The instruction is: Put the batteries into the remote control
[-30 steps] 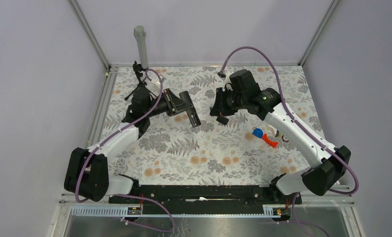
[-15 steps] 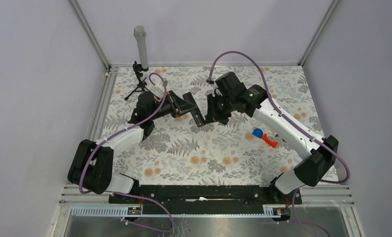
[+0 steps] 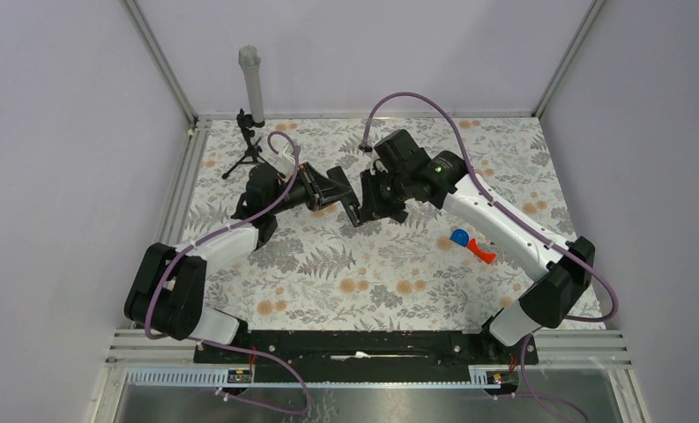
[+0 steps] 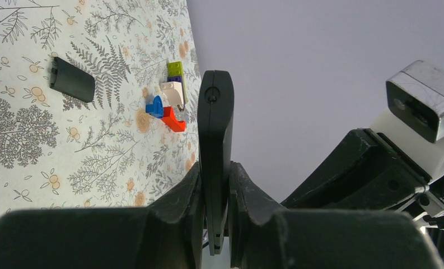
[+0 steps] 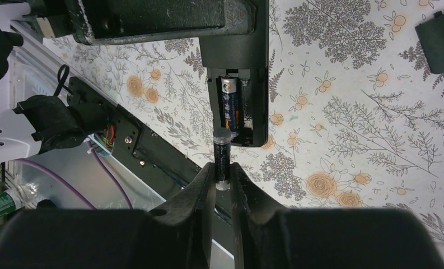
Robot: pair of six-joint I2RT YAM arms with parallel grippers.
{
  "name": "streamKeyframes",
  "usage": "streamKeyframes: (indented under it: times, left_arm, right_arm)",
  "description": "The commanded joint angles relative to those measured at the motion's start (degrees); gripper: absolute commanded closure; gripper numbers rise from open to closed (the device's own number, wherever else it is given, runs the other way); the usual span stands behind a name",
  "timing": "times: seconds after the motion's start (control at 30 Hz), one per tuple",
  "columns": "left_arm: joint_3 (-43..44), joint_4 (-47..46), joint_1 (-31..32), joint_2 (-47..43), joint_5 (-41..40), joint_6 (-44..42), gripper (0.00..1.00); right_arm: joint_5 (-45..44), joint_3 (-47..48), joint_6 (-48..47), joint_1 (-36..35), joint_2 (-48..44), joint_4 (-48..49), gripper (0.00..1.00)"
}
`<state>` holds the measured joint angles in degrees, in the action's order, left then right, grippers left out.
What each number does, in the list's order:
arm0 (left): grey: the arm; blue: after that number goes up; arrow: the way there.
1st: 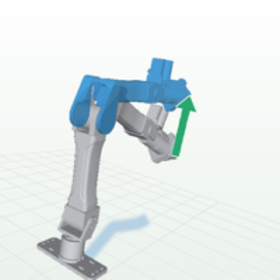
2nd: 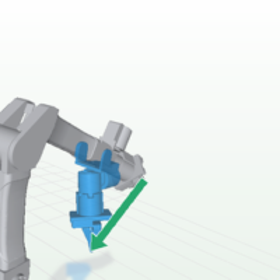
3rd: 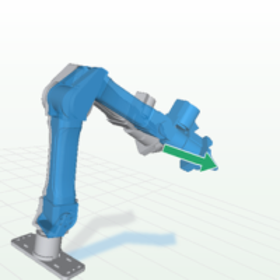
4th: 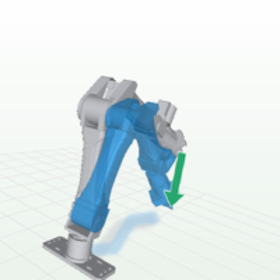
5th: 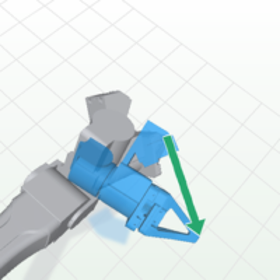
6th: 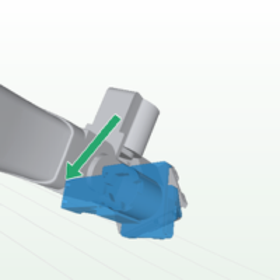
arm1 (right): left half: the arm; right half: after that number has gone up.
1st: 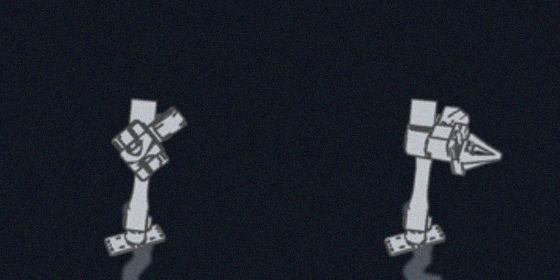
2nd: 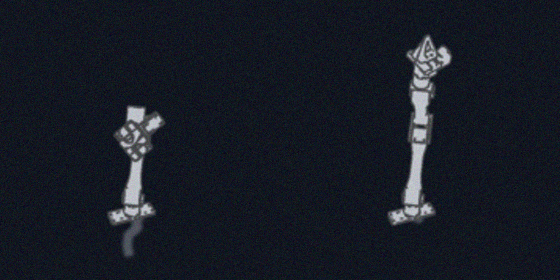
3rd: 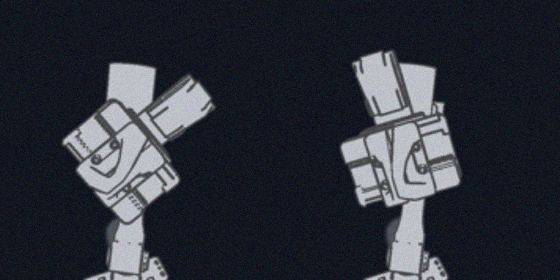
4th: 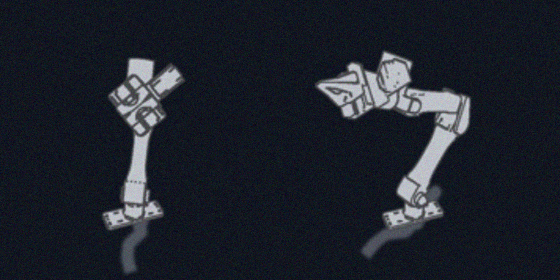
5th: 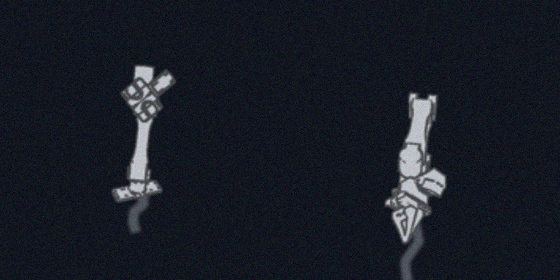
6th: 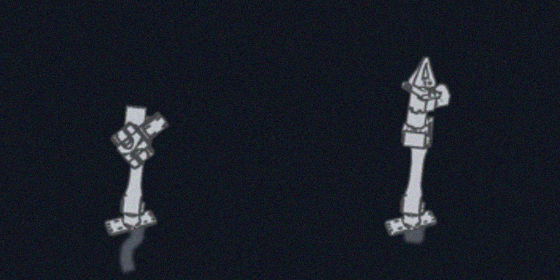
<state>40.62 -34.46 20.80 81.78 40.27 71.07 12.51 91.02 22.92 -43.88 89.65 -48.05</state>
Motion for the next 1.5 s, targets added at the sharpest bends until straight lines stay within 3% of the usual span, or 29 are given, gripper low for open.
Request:
streamKeyframes:
  times: [0.0,0.8,0.9,1.0,1.17,1.23,1.3,1.47]
  left_arm:
    - [0.35,-5.32,0.38,0.09,0.15,0.59,1.00]
    - [-0.12,-6.46,0.67,-0.04,1.03,1.80,1.00]
    - [0.62,-6.10,0.72,0.05,1.27,2.62,1.00]
    - [1.60,-6.29,0.73,0.13,1.56,4.87,1.00]
    - [2.31,-11.19,0.25,0.09,1.54,13.50,1.00]
    - [2.14,-14.84,-0.20,-0.21,0.68,17.84,1.00]
    - [3.55,-12.20,-0.28,-1.31,-0.17,18.78,1.00]
    - [5.34,-11.47,-0.52,-3.20,-2.63,24.57,1.00]
  right_arm:
    - [-1.81,2.16,-1.46,-0.87,1.14,-0.15,0.79]
    - [-5.57,3.30,-1.91,-0.95,0.87,3.66,0.68]
    - [-4.88,2.24,-0.38,-0.90,-1.47,6.74,0.57]
    - [-4.19,0.78,1.73,-0.90,-3.60,9.55,0.41]
    - [-4.77,-2.89,4.86,-0.40,-8.64,16.70,0.23]
    - [-3.31,-5.22,5.83,0.10,-11.51,21.55,0.19]
    - [-2.49,-6.42,6.52,0.41,-12.60,25.84,0.17]
    - [-7.77,-4.15,8.52,0.63,-12.78,27.20,0.15]
